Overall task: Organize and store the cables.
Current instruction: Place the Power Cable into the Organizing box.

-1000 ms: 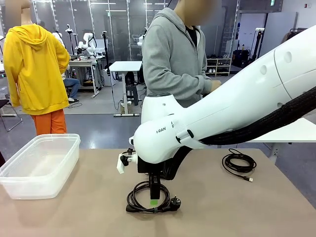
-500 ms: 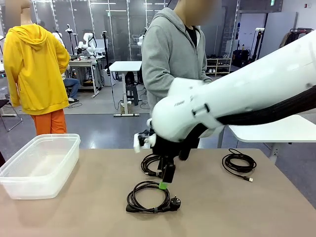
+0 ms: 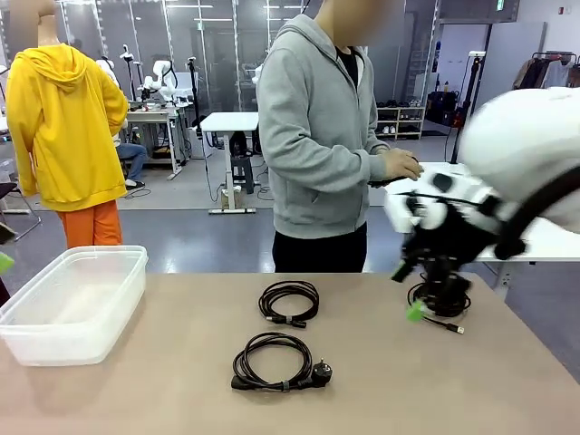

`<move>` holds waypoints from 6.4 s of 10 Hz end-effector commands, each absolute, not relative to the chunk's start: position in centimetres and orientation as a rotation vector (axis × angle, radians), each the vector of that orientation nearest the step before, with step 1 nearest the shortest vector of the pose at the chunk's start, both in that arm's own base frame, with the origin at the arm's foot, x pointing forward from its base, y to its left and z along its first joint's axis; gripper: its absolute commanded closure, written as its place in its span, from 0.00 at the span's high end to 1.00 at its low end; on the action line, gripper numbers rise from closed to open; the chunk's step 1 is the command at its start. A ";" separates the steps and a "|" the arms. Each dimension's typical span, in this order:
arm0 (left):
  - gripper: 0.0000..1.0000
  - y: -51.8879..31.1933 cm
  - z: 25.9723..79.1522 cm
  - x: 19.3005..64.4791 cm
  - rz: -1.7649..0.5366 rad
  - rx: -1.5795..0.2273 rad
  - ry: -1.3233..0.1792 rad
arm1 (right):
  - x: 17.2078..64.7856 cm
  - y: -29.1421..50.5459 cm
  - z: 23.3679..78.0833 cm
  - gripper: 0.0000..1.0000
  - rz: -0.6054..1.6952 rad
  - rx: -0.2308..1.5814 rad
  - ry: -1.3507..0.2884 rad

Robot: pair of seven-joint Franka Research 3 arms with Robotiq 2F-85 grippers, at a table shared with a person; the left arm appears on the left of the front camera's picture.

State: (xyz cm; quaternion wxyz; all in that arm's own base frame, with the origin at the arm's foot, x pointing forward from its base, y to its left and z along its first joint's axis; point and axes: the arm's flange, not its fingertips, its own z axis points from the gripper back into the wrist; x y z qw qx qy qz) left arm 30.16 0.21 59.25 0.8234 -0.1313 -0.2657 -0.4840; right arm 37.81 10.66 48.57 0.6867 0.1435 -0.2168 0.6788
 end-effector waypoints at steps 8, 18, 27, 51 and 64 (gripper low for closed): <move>1.00 -21.5 50.1 31.2 -1.529 -0.122 -0.260 | 26.8 -15.4 45.1 1.00 1.043 0.535 -0.924; 1.00 -24.4 47.6 31.0 -1.570 -0.117 -0.225 | 25.7 -21.6 43.3 1.00 0.881 0.589 -0.967; 1.00 -41.5 39.9 37.3 -1.635 -0.063 -0.089 | 25.7 -21.6 43.3 1.00 0.881 0.589 -0.967; 0.00 -42.7 36.6 40.0 -1.561 -0.047 -0.023 | 25.7 -21.6 43.3 1.00 0.881 0.589 -0.967; 0.17 -37.4 47.3 40.2 -1.745 0.024 -0.035 | 25.7 -21.6 43.3 1.00 0.881 0.589 -0.967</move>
